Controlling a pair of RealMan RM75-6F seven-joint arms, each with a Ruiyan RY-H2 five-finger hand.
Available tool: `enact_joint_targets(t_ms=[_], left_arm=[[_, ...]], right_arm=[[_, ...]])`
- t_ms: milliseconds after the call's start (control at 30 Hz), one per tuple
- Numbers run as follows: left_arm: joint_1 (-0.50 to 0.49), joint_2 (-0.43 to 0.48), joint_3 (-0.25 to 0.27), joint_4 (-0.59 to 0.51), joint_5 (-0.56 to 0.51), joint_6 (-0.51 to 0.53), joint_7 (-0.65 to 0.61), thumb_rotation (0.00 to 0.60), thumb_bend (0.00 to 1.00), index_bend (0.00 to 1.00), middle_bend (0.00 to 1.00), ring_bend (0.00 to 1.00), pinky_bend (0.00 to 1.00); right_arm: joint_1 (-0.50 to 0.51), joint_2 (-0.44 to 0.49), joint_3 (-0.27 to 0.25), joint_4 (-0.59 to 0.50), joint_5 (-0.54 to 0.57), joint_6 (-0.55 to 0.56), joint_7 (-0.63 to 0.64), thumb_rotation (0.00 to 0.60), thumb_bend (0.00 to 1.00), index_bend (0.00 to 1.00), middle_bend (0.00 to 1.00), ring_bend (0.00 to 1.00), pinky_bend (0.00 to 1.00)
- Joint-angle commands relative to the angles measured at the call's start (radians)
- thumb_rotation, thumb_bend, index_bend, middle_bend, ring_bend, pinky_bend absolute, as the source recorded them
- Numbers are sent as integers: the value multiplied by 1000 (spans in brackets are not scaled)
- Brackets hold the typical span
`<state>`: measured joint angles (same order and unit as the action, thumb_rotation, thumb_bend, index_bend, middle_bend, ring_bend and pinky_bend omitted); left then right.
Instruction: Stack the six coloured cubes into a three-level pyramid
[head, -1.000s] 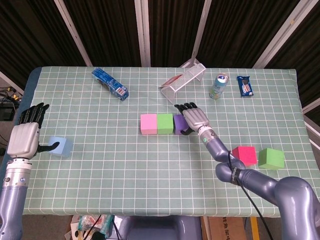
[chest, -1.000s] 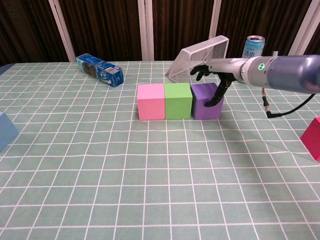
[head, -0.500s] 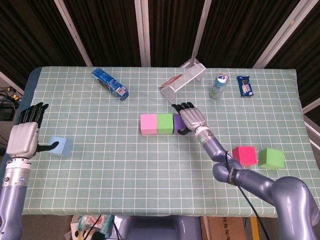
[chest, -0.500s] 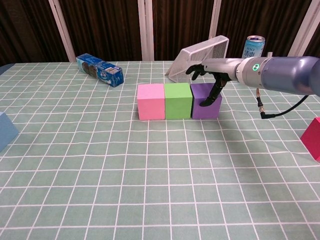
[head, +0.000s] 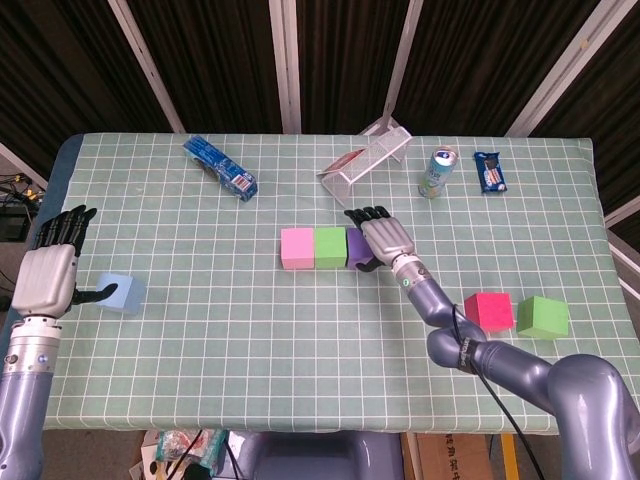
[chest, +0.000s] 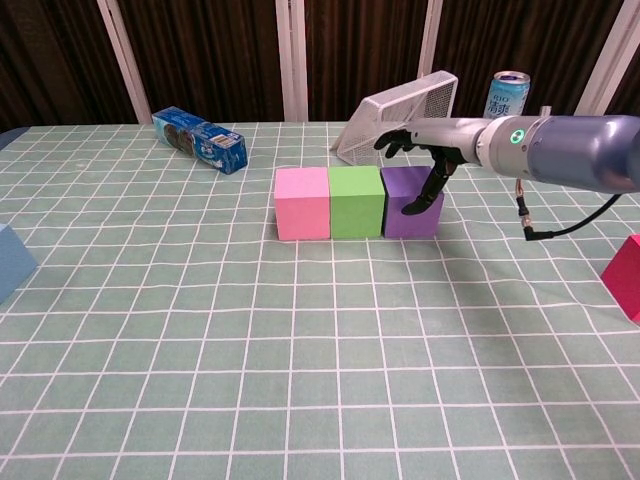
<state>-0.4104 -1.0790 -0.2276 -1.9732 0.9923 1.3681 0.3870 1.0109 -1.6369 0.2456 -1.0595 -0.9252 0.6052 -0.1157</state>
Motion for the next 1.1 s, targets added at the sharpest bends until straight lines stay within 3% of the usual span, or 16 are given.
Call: enact_joint_targets(t_ms=[33,433,1100], left_arm=[[2,4,0,-5,4,2,-4,600,82,0,26,0,50],[13,25,0,-36,27,9,-26,600,82,0,26,0,50],[13,30,-9,-26,14,6,-40,600,82,0,26,0,50]], right_arm=[[-22,30,-9,-57,8,23,-12,600,262,0,107,38,0],[-62,94,-15,-199,53,123,-84,600,261,0,107,38,0],[-16,18,0,-117,152,107,-148,600,262,0,107,39,0]])
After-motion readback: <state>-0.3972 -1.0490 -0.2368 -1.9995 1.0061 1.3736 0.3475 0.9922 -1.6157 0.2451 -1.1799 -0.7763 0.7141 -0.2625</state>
